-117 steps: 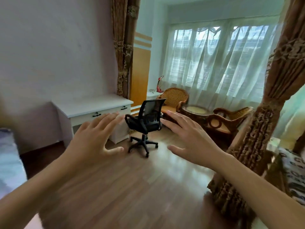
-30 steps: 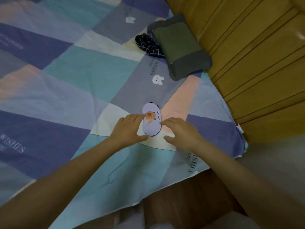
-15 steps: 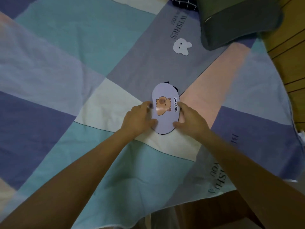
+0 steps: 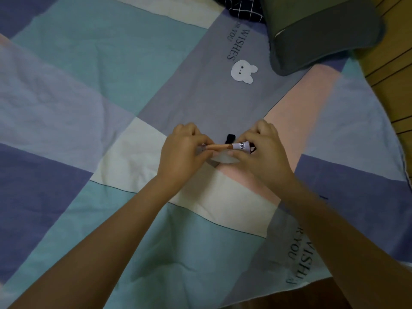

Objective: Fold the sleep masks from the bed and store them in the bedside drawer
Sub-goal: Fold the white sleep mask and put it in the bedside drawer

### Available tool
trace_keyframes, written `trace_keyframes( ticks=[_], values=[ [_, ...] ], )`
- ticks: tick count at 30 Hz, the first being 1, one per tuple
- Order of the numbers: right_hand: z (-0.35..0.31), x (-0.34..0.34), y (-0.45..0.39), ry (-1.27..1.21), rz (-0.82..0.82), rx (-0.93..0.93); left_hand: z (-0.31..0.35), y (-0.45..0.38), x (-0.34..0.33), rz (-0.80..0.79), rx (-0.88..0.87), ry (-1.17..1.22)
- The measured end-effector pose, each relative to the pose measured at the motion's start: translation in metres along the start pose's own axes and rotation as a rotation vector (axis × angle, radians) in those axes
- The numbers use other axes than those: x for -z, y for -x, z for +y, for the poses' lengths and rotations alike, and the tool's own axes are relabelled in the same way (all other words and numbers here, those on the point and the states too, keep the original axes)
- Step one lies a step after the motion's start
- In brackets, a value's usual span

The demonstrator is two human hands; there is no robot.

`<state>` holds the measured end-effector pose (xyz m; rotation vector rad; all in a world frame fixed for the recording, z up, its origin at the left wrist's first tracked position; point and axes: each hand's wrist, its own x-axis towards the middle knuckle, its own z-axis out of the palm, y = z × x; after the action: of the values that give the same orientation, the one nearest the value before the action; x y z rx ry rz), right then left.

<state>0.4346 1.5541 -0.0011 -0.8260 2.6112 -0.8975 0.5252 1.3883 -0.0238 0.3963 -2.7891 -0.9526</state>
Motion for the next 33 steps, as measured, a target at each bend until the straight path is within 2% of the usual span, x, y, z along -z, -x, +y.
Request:
trace_keyframes(
  ticks=[2, 3, 5, 7, 9, 12, 19, 24, 26, 30, 31, 33],
  values=[
    [-0.008, 0.007, -0.005, -0.098, -0.042, 0.007, 0.008, -0.006, 0.006, -0.059, -0.052, -0.043],
    [-0.014, 0.01, -0.006, -0.226, -0.076, -0.036, 0.014, -0.008, 0.009, -0.129, -0.012, 0.016],
    [-0.023, 0.013, -0.007, -0.491, -0.113, -0.15, 0.026, -0.011, 0.013, -0.292, 0.188, 0.276],
    [-0.026, 0.013, -0.006, -0.635, -0.076, -0.245, 0.029, -0.013, 0.014, -0.357, 0.369, 0.544],
    [-0.026, 0.013, -0.007, -0.774, -0.056, -0.355, 0.027, -0.015, 0.019, -0.296, 0.472, 0.677],
    [-0.033, 0.017, -0.009, -0.771, -0.045, -0.403, 0.025, -0.017, 0.033, -0.2, 0.552, 0.778],
    [-0.08, 0.034, -0.011, -0.695, -0.053, -0.293, 0.032, -0.02, 0.086, 0.017, 0.664, 0.909],
    [-0.104, 0.04, -0.011, -0.468, 0.052, -0.167, 0.035, -0.02, 0.119, 0.152, 0.836, 1.208],
    [-0.108, 0.041, -0.008, -0.489, -0.035, -0.163, 0.028, -0.019, 0.119, 0.241, 0.822, 1.136],
    [-0.116, 0.052, 0.012, -0.945, -0.217, -0.166, 0.002, -0.018, 0.113, 0.392, 0.788, 0.811],
    [-0.122, 0.057, 0.016, -1.093, -0.248, -0.143, -0.004, -0.016, 0.11, 0.372, 0.754, 0.699],
    [-0.134, 0.065, 0.016, -1.434, -0.3, -0.122, -0.008, -0.01, 0.103, 0.215, 0.633, 0.558]
  ],
)
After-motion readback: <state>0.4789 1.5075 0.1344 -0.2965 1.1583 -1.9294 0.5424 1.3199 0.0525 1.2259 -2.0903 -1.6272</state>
